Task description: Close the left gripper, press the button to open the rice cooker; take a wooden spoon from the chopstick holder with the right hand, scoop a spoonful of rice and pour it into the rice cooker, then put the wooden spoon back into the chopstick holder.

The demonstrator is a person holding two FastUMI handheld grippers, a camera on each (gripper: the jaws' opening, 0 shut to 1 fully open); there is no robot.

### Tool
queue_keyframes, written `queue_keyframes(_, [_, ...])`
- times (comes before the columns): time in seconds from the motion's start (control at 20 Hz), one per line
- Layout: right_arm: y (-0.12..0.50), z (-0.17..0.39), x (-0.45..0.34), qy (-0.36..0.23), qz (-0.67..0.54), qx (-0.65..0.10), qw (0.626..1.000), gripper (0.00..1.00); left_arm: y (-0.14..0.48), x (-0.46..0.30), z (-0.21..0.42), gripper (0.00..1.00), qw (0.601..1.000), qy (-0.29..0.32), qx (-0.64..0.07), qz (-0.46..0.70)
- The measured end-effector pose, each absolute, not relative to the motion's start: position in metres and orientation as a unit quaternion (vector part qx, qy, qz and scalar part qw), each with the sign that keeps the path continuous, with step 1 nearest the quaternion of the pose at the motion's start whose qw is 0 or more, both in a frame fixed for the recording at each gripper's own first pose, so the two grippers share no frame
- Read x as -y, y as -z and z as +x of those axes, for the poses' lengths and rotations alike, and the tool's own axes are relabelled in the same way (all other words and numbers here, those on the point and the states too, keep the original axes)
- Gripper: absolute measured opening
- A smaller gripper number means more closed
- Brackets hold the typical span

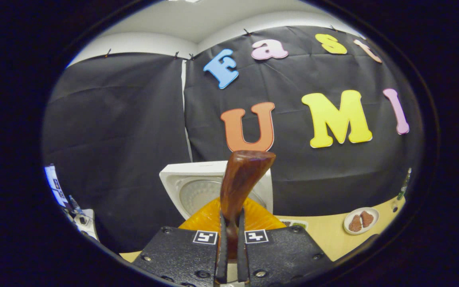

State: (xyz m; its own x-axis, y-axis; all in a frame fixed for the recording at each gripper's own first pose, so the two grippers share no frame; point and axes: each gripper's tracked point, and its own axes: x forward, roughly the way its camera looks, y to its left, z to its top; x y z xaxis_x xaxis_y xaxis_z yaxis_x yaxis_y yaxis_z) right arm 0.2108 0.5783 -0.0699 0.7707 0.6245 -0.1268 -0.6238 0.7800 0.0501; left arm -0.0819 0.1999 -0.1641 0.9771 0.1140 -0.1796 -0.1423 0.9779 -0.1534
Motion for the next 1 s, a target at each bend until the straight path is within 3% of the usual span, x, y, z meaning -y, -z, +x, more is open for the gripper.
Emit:
queue_keyframes(0.55, [0.085,0.176,-0.596,-0.359,-0.185,0.023,0.914,0.12,0.162,-0.202,-0.091,0.92,0.991,-0.065,-0.078,-0.085])
queue_keyframes(1.0, [0.061,0.151,-0.534,-0.357,-0.159,0.008,0.920,0.12,0.147,-0.177,-0.080,0.93,0.993,-0.052,-0.062,-0.082])
